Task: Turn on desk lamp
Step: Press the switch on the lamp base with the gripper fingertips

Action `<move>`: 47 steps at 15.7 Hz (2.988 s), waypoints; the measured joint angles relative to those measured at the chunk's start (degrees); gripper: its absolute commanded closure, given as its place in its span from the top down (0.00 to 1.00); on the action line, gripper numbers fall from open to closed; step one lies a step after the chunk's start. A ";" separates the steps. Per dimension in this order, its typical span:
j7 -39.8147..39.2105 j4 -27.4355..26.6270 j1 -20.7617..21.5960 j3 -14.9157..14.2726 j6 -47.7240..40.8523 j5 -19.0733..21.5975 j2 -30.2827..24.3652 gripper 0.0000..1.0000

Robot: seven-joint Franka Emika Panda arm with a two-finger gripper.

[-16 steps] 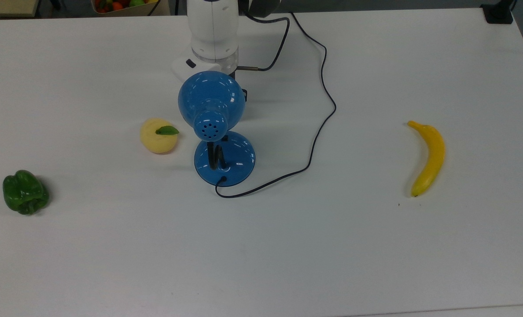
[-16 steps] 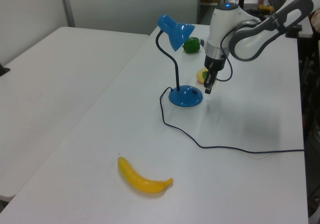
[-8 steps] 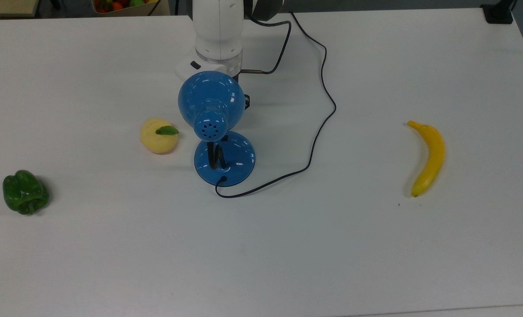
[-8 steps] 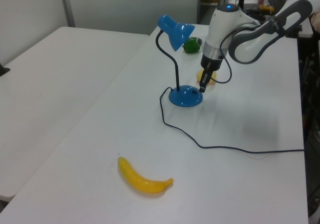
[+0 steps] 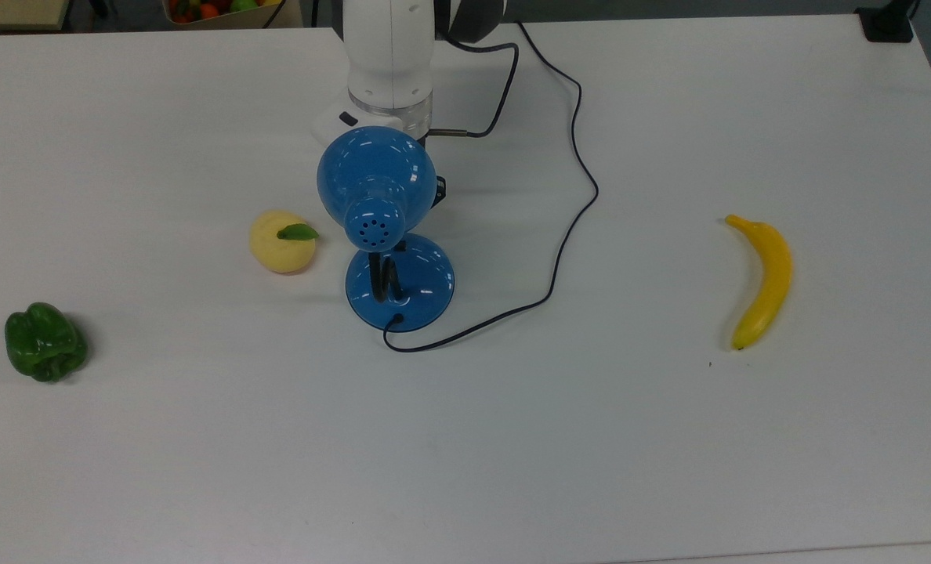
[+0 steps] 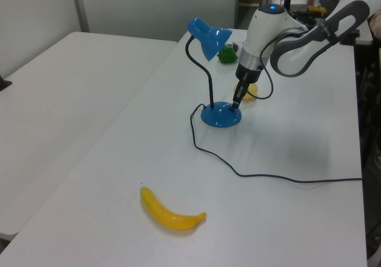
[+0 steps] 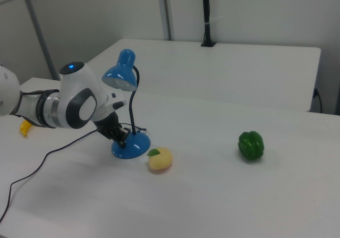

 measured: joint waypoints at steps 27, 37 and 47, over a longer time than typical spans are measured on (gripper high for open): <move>0.00 1.84 0.00 0.52 0.81 -0.01 1.63 0.00; 0.00 1.87 0.00 0.52 3.24 -0.02 2.30 0.00; 0.00 2.54 -0.01 0.52 -4.20 -0.04 0.53 0.00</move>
